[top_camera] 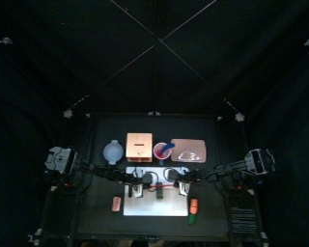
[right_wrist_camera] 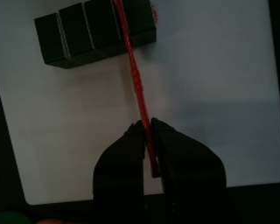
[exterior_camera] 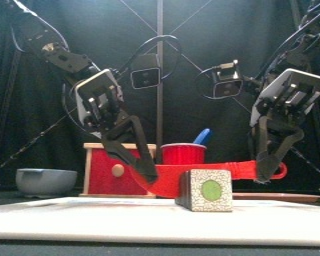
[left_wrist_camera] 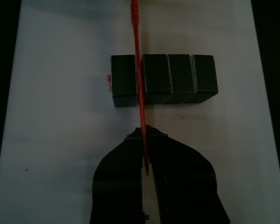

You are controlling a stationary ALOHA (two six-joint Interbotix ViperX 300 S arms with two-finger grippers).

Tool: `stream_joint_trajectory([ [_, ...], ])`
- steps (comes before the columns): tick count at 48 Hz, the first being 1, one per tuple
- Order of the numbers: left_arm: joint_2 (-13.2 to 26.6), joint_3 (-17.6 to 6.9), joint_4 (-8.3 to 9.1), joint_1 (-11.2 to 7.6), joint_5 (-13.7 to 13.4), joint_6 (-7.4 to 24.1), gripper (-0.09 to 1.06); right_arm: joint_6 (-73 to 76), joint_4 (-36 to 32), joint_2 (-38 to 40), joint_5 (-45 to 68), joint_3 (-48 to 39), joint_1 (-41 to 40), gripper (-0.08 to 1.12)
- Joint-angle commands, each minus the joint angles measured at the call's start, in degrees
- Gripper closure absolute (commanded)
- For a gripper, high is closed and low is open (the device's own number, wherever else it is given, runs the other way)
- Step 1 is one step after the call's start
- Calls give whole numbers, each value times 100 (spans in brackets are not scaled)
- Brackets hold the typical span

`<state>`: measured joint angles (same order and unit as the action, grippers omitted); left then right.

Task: Place sushi on board then cut the sushi with the knife then place the pieces on the plate
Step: Cut the sushi into 4 pieces

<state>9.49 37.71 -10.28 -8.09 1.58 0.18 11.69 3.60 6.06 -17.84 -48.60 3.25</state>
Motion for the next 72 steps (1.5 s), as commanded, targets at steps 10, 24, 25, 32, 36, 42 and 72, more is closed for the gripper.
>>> stream_joint_trajectory([
  [10, -35, -88, 316, 158, -26, 9, 59, 18, -88, 105, -79, -44, -308, 66],
  [24, -114, -97, 545, 343, -35, 9, 59, 26, -176, 211, -105, 0, -466, 66],
  [25, -123, -97, 563, 343, -35, 9, 59, 26, -167, 229, -132, 18, -466, 66],
  [32, -334, -141, 606, 343, -35, 9, 59, 18, -185, 492, -431, 202, -466, 66],
  [36, -527, -167, 606, 325, -35, 9, 59, 9, -202, 677, -598, 290, -448, 66],
  [42, -800, -158, 606, 290, -35, 9, 59, 26, -167, 861, -668, 334, -422, 66],
  [72, -633, -211, -176, -264, 0, -18, 59, 35, 360, 817, -492, 264, 18, 66],
])
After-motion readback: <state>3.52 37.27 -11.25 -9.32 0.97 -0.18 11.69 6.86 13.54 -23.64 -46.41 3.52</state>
